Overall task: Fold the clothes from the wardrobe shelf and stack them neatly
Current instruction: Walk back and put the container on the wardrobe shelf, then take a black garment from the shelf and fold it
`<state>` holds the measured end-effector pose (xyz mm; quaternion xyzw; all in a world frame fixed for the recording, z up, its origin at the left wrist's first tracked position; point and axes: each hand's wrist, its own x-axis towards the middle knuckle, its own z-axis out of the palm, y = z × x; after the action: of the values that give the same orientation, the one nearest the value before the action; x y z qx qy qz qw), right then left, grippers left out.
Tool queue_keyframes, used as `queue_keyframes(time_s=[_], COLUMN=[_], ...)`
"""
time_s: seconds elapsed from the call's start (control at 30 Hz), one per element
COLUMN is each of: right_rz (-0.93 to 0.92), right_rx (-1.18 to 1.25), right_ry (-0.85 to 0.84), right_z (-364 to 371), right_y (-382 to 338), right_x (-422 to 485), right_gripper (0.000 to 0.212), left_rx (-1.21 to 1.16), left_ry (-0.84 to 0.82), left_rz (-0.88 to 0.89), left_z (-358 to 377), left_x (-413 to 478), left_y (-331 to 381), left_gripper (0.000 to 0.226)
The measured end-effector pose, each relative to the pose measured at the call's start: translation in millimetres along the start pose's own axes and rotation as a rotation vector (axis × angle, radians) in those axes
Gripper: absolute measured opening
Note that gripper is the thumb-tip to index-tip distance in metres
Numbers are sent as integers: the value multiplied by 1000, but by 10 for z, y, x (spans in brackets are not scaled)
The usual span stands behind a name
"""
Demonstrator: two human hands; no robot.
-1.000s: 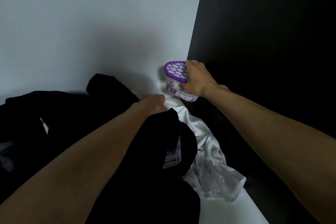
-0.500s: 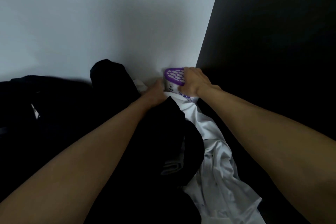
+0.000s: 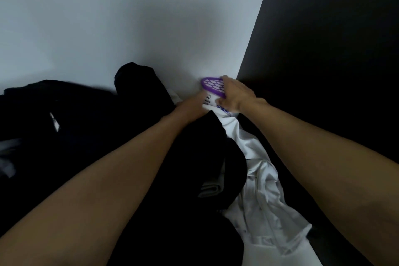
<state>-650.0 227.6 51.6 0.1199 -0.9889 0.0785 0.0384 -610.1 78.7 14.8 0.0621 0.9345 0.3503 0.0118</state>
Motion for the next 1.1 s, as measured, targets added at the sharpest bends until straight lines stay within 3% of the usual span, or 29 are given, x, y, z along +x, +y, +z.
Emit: queue_keyframes(time_s=[0.07,0.27,0.4,0.63,0.83,1.0,1.1], right_rz=[19,86,50,-47,-251,-437,-500], right_rx=[-25,28,223,618,655,554,511], right_ry=[31,69,165,419,317,76,-54], right_z=[-45,-319,-572,-638,-317,5,230], right_y=[-50,-258,-551,-1194,-1744,-2121,-2320], right_x=[-73,-439,-786,-1571,-2186,-2662,-2962], right_gripper=[71,50,56,32,30,34,37], left_rx=[-1,27,-139,-314,-234,63,269], left_ry=[15,208,424,618,625,547,429], left_rz=[96,231,290,297,148,-37,-200], left_z=[-65,-365,-671,-1022,-1215,-1280,-1351], left_x=[-148,-743,-1166,-2038,-2881,-3663,-4205], left_y=[44,112,207,46,-299,-554,-649], left_gripper=[37,38,34,37,36,46,39])
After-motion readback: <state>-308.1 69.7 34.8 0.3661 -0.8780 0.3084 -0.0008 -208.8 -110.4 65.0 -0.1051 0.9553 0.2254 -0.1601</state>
